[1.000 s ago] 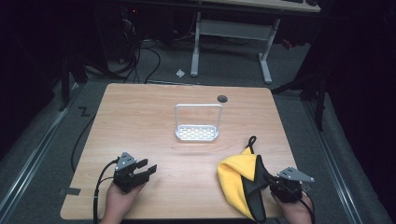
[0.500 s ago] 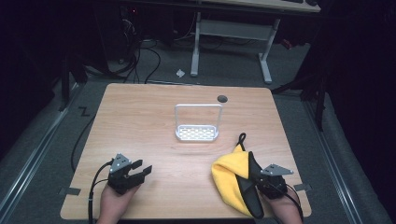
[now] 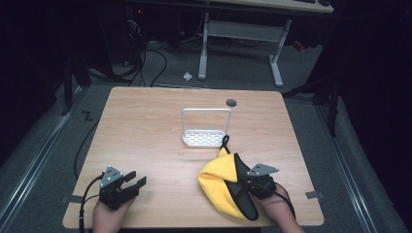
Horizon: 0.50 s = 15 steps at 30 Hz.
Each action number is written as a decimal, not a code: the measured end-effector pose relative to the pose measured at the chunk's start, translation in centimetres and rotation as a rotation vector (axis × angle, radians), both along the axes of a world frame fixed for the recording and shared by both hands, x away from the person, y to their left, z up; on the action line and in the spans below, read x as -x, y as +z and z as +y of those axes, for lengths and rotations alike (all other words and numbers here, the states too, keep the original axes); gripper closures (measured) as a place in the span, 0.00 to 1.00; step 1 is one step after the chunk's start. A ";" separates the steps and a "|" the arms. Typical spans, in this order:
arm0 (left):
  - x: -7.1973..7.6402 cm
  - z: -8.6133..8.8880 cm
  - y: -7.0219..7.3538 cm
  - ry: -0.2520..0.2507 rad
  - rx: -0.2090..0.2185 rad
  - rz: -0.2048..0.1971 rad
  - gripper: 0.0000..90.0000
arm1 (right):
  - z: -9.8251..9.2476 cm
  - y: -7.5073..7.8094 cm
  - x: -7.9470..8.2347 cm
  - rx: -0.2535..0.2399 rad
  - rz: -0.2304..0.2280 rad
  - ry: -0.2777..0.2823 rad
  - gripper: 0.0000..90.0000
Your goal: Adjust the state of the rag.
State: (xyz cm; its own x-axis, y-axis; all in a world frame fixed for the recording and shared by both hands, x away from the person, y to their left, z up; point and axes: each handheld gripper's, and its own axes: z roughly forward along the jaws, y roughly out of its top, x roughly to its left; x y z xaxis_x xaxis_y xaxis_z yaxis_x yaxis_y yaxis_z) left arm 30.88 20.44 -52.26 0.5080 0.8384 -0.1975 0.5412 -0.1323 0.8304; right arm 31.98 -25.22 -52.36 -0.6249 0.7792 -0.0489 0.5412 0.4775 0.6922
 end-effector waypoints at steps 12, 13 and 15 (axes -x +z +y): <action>-0.1 -2.3 -0.3 -0.074 -0.003 0.016 0.53 | 1.7 0.5 0.1 -0.037 -0.068 0.050 0.91; -0.2 -2.7 -0.3 -0.085 0.003 0.017 0.52 | 0.8 1.0 0.4 -0.070 -0.096 0.018 0.89; -0.4 -3.6 -0.1 -0.110 0.014 0.019 0.52 | 0.3 1.2 0.5 -0.078 -0.101 0.005 0.89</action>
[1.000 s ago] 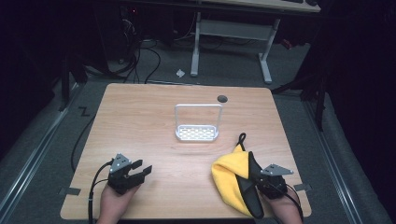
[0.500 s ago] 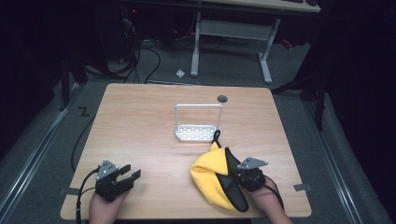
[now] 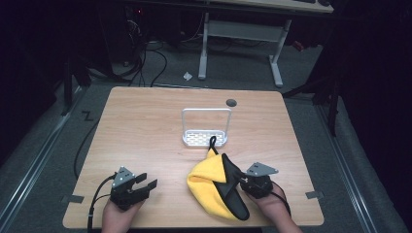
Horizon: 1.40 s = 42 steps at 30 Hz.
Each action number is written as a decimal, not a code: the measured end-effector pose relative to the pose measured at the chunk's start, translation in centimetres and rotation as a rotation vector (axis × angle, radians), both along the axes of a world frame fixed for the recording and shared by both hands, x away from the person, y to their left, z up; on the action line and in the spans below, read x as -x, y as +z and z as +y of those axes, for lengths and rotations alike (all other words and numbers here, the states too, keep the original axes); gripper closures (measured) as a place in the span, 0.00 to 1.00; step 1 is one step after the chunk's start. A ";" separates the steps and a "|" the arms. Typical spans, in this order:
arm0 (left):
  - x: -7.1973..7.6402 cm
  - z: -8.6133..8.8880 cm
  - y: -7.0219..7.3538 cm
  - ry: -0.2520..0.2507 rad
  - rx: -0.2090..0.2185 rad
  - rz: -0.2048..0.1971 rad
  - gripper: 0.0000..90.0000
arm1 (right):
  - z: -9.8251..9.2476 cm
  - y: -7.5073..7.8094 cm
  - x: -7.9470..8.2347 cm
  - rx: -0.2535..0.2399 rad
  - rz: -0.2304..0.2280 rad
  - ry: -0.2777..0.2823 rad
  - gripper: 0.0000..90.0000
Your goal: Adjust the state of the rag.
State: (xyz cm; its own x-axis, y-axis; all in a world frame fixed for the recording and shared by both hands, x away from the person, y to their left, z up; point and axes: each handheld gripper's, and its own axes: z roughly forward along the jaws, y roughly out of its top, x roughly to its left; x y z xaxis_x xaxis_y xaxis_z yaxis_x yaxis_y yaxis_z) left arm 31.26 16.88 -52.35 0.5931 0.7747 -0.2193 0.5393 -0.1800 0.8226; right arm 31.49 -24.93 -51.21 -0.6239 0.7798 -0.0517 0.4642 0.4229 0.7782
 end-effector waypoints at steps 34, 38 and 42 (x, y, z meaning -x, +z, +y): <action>-6.3 -15.6 2.3 -0.254 -0.077 0.122 0.62 | -2.4 -0.7 2.2 -0.052 0.088 -0.018 0.70; -6.0 -15.2 2.5 -0.249 -0.088 0.097 0.87 | -0.7 -0.8 2.3 -0.029 0.093 0.028 0.70; -5.5 -14.2 3.2 -0.229 -0.056 0.059 0.92 | -0.2 -0.9 2.4 -0.009 0.097 0.049 0.70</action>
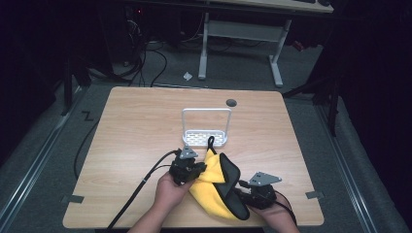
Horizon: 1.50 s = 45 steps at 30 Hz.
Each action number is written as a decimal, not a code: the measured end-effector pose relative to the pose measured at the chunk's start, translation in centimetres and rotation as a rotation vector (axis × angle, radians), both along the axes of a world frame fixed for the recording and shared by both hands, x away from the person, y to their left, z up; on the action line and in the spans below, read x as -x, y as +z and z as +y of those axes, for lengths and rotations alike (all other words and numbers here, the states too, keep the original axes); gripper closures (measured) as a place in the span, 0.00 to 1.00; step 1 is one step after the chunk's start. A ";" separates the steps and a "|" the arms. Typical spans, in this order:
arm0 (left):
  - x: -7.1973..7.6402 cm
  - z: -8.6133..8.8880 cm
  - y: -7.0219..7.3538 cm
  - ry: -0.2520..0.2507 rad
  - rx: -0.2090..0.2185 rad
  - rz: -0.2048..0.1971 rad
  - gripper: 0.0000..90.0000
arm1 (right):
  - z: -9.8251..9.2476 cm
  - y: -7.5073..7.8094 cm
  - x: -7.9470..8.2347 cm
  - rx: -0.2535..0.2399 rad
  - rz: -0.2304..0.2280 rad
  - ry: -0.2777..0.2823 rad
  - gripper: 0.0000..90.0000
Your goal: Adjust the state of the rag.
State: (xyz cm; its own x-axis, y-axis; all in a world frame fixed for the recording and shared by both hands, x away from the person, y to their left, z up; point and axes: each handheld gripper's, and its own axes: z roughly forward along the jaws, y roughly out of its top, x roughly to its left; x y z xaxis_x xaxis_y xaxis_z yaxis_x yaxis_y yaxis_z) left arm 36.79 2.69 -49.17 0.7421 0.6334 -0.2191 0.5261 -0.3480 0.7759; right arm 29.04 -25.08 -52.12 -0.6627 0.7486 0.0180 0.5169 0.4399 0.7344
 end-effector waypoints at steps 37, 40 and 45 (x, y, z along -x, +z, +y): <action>6.5 10.1 -1.5 0.064 0.049 -0.038 0.92 | -1.1 -0.5 -1.0 0.125 -0.034 -0.105 0.94; 7.0 10.1 -3.1 0.040 0.027 0.012 0.92 | -2.2 -0.5 -1.1 0.125 -0.028 -0.144 0.94; 7.2 10.0 -3.7 0.021 0.033 0.048 0.88 | -3.4 -0.4 -1.2 0.122 -0.026 -0.178 0.93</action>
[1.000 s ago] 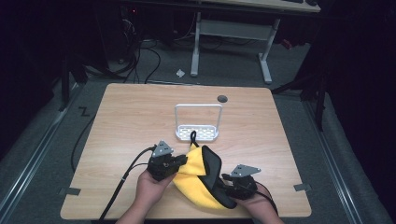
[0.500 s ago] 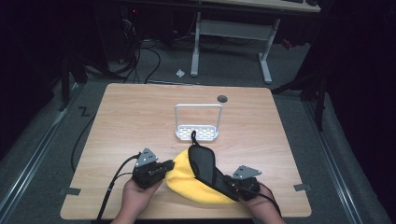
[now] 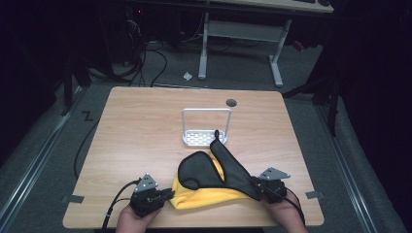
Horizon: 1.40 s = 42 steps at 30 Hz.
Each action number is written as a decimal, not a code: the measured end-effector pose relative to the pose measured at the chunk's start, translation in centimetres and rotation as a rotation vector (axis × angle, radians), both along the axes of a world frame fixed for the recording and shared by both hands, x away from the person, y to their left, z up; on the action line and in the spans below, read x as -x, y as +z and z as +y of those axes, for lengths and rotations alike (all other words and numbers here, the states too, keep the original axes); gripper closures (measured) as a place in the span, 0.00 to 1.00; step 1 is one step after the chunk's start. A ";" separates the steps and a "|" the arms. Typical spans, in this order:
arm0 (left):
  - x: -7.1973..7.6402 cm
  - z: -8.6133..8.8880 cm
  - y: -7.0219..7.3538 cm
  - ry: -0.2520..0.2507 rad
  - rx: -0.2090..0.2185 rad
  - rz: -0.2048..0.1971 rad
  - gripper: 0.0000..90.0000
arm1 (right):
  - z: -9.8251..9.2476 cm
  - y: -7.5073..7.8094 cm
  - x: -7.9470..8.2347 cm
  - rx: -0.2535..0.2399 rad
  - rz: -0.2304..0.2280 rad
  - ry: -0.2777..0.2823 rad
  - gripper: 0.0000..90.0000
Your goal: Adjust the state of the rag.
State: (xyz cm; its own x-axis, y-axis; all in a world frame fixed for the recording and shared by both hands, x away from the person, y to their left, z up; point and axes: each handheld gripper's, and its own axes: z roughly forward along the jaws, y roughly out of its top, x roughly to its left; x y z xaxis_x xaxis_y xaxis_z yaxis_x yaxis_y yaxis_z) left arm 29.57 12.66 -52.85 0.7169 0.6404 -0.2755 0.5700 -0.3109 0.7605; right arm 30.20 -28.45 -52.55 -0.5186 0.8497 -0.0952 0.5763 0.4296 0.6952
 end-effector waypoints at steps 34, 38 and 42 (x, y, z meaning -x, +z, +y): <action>-7.0 -5.3 0.0 -0.026 -0.128 0.062 0.95 | -0.6 -0.1 -0.3 -0.016 0.007 0.014 0.91; -6.2 -3.4 0.1 0.006 -0.111 0.042 0.97 | -0.7 0.0 -0.1 -0.008 0.009 0.013 0.91; -5.0 0.0 0.1 0.079 -0.081 0.026 0.97 | -1.0 0.1 0.8 -0.006 0.021 0.007 0.91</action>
State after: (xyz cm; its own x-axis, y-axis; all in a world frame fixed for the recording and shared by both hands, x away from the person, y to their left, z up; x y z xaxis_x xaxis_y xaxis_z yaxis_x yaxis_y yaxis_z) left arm 34.52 12.70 -52.71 0.6563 0.7159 -0.2383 0.6144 -0.3238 0.7195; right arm 29.39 -29.43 -52.43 -0.5261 0.8467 -0.0791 0.5880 0.4294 0.6855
